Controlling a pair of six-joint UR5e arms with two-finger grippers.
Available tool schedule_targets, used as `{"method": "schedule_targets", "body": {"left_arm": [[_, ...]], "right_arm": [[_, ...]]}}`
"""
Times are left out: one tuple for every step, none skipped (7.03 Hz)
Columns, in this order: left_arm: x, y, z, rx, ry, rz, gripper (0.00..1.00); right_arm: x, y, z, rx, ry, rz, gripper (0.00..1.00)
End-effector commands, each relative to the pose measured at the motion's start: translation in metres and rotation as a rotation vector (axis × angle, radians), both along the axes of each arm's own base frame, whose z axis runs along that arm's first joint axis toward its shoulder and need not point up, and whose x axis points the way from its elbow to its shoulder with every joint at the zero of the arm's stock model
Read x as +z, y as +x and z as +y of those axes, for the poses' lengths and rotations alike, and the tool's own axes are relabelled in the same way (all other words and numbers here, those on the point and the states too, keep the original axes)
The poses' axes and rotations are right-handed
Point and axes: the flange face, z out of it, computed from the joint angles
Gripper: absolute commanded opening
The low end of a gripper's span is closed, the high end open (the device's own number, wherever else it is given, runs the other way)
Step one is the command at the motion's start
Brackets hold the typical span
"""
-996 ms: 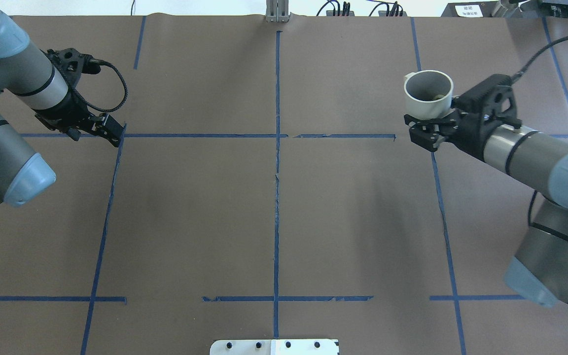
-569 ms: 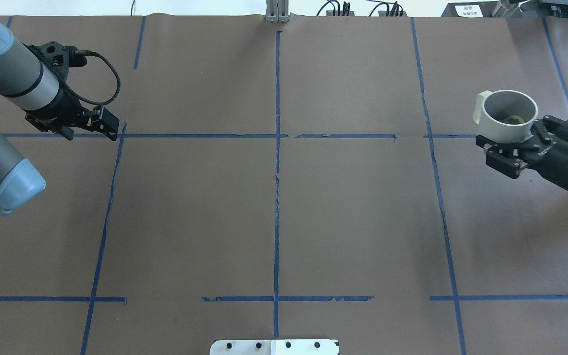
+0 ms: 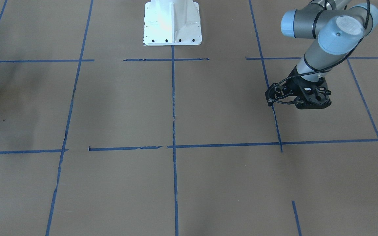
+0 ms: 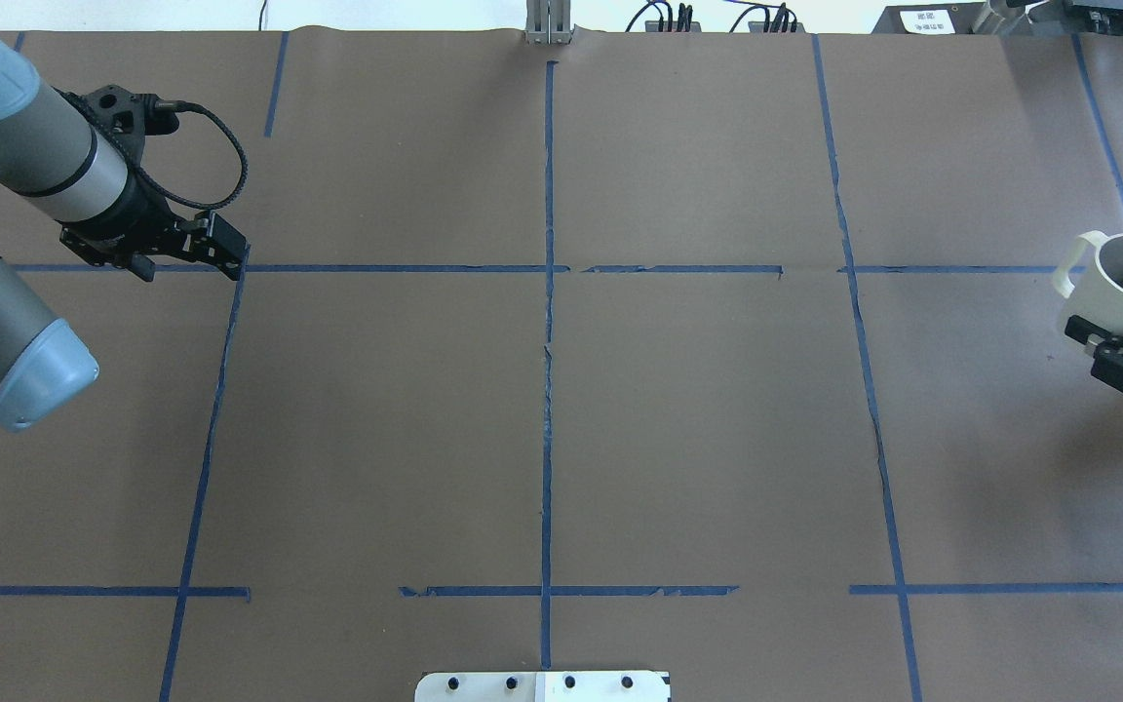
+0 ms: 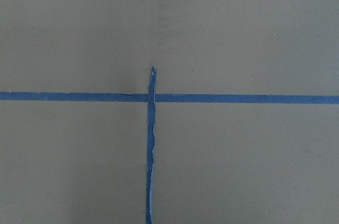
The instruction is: Left arm hands cup to right arm to dump lemon
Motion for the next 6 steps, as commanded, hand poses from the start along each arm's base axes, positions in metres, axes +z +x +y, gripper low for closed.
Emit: {"method": "schedule_targets", "body": {"left_arm": [[0.002, 0.008, 0.002, 0.006, -0.012, -0.003, 1.0], [0.001, 0.012, 0.001, 0.009, -0.012, -0.003, 1.0], [-0.001, 0.013, -0.001, 0.009, -0.011, -0.002, 1.0], [-0.001, 0.013, 0.0, 0.01, -0.01, -0.001, 1.0], [-0.006, 0.014, -0.001, 0.006, -0.008, 0.004, 1.0], [-0.006, 0.015, -0.001, 0.005, -0.009, 0.004, 1.0]], "right_arm": [[0.059, 0.039, 0.024, 0.044, -0.085, -0.243, 0.05], [0.076, 0.052, 0.032, 0.055, -0.124, -0.324, 0.03], [0.075, 0.054, 0.028, 0.07, -0.178, -0.436, 0.02], [0.069, 0.053, 0.021, 0.081, -0.245, -0.59, 0.02], [0.073, 0.058, 0.016, 0.109, -0.3, -0.681, 0.02], [0.069, 0.059, 0.008, 0.115, -0.347, -0.813, 0.02]]}}
